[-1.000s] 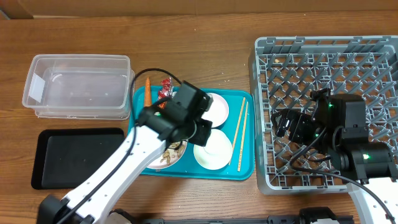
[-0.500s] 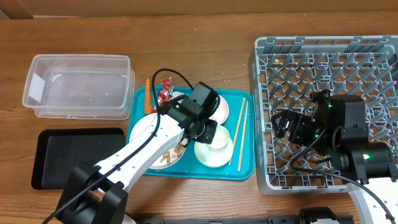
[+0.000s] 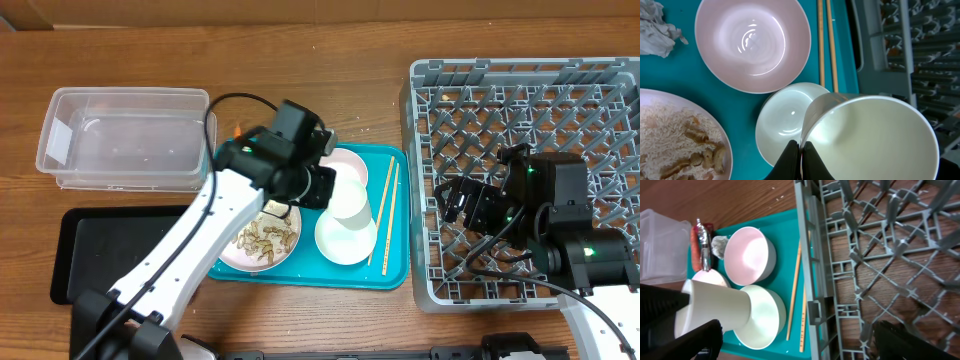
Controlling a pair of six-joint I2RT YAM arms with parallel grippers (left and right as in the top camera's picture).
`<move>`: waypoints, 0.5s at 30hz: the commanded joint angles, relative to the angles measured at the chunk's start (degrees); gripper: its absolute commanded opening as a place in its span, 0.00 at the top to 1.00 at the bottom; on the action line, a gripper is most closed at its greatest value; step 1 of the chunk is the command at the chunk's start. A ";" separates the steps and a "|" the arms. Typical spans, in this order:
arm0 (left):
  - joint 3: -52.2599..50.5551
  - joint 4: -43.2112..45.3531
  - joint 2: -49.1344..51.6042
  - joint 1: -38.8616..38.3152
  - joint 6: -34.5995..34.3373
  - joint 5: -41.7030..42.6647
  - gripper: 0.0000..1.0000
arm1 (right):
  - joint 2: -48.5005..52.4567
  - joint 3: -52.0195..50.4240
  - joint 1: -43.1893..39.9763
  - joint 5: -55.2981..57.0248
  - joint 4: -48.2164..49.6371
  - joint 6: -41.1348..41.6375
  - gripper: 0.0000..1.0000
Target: Sort waste into correct bins and load items into the dishwasher
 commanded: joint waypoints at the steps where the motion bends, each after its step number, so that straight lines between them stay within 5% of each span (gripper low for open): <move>1: 1.25 0.55 -1.95 4.13 4.59 16.13 0.96 | -0.52 1.90 -0.02 -9.97 1.20 -4.96 0.04; 8: 1.22 8.63 -1.92 11.87 7.69 48.19 0.96 | -0.52 1.90 -0.02 -37.62 7.48 -13.53 0.09; 15: 1.22 16.46 -1.92 11.21 4.20 56.35 0.96 | -0.52 1.90 -0.02 -53.00 14.75 -13.11 0.12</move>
